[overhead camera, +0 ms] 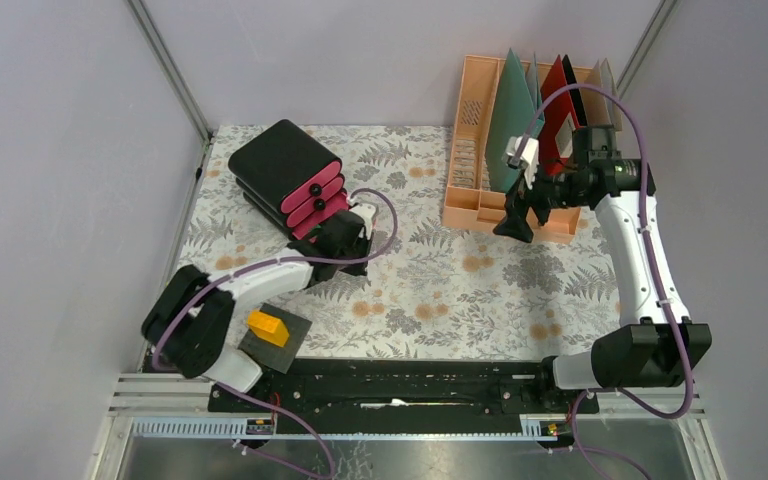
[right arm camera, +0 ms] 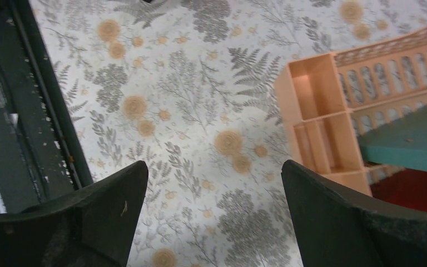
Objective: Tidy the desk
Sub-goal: Close the drawer in the storage box.
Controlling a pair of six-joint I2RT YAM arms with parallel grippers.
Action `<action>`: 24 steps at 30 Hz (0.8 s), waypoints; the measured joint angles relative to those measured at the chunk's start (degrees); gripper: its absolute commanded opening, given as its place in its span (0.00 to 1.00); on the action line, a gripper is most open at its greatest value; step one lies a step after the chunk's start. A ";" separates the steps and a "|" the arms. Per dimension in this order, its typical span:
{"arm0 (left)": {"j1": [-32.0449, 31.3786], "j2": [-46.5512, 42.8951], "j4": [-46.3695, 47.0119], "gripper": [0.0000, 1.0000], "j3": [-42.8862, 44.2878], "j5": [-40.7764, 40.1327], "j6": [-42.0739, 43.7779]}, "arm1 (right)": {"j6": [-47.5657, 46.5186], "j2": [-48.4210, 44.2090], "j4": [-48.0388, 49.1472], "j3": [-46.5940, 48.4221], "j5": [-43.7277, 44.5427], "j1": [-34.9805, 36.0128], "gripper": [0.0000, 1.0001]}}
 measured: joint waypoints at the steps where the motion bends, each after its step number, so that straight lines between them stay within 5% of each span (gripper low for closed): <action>1: 0.00 2.05 -0.20 0.00 0.66 -1.11 0.57 | 0.00 -0.33 0.48 -1.75 -1.11 0.00 0.96; 9: -0.02 14.73 -1.27 0.01 6.64 -10.97 4.37 | -0.55 -1.95 3.34 -10.10 -8.11 0.00 0.96; 18: 1.11 24.39 -1.29 0.45 16.04 -27.06 9.14 | -2.21 -4.79 4.17 -12.94 -12.15 0.00 0.96; 24: 5.62 28.44 -1.33 0.57 21.38 -31.39 9.49 | -2.82 -4.98 4.48 -13.92 -12.39 0.00 0.96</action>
